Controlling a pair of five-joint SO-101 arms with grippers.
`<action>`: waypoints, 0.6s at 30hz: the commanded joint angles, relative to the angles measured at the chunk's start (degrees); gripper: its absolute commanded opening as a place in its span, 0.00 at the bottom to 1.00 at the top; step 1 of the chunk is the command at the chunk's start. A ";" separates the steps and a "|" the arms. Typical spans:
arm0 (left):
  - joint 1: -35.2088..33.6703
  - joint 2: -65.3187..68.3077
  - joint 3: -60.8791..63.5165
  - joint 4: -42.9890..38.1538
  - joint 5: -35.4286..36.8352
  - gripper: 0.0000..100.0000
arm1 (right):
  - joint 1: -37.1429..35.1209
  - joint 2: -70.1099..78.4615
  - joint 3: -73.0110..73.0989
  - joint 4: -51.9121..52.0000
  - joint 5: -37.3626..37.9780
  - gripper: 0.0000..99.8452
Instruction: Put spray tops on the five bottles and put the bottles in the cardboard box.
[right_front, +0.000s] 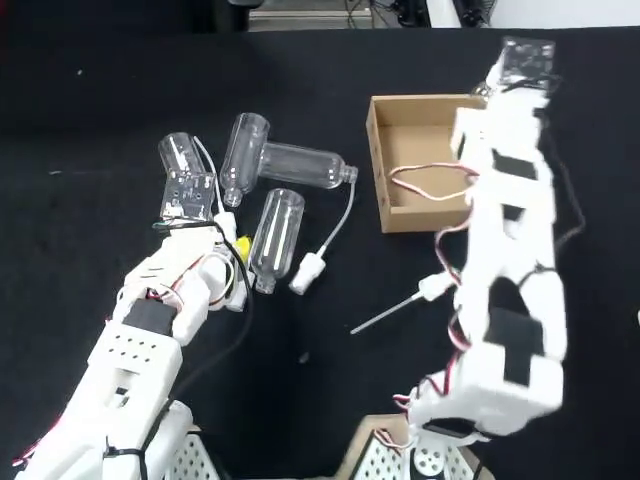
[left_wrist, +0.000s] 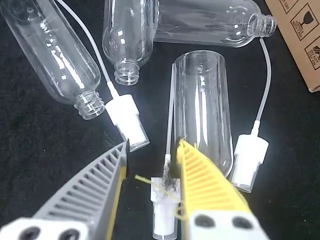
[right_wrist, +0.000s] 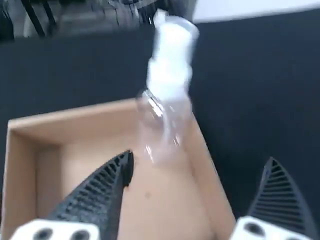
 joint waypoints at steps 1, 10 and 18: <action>0.48 -0.97 -1.01 -1.05 0.26 0.15 | 2.46 -9.19 -5.23 13.36 -0.26 0.34; 0.48 -0.97 -0.84 -1.05 0.18 0.15 | -6.68 -20.26 -5.67 39.56 4.40 0.25; -4.70 -0.97 -2.07 -0.53 0.00 0.15 | -27.52 -21.67 -5.14 44.31 7.30 0.24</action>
